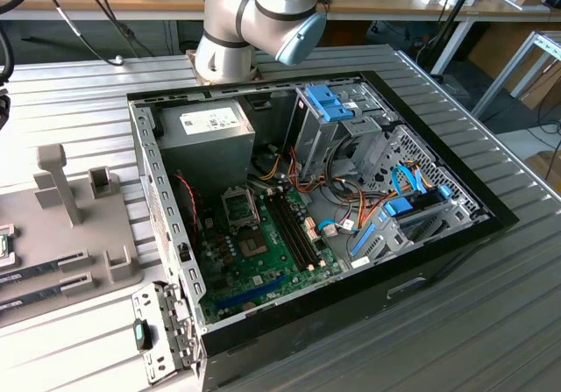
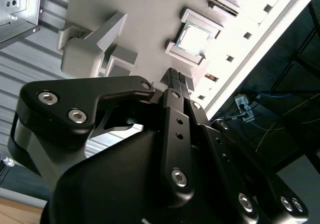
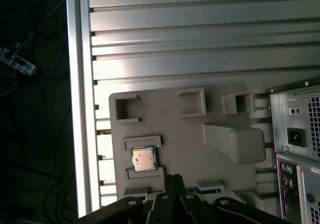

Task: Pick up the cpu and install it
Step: 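Pick up the cpu and move it towards the insertion slot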

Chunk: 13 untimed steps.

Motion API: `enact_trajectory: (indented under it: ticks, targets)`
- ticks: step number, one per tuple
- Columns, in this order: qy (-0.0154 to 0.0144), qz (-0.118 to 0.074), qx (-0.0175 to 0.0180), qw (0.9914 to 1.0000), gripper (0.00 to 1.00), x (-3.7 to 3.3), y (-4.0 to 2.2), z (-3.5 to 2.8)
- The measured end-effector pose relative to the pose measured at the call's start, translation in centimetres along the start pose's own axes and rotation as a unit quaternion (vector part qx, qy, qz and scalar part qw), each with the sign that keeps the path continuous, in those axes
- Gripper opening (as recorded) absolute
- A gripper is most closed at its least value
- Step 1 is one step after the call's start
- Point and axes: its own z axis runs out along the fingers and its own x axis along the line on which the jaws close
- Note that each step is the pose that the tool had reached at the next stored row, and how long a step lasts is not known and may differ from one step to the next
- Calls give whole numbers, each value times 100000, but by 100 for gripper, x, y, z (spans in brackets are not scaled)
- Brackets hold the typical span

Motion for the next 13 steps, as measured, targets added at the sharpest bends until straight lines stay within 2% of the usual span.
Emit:
enact_trajectory:
  ticks: [2, 6, 7, 8, 9, 13]
  targets:
    - [0, 1, 0, 100000, 11, 0, 0, 0]
    - [-1, -1, -1, 100000, 36, 0, 0, 1]
    - [-2, 0, -1, 100000, 47, 0, 0, 1]
    - [0, 0, 0, 100000, 47, 0, 0, 1]
    - [-1, 0, -2, 100000, 54, 0, 0, 1]
    - [-3, 1, -1, 100000, 54, 0, 0, 2]
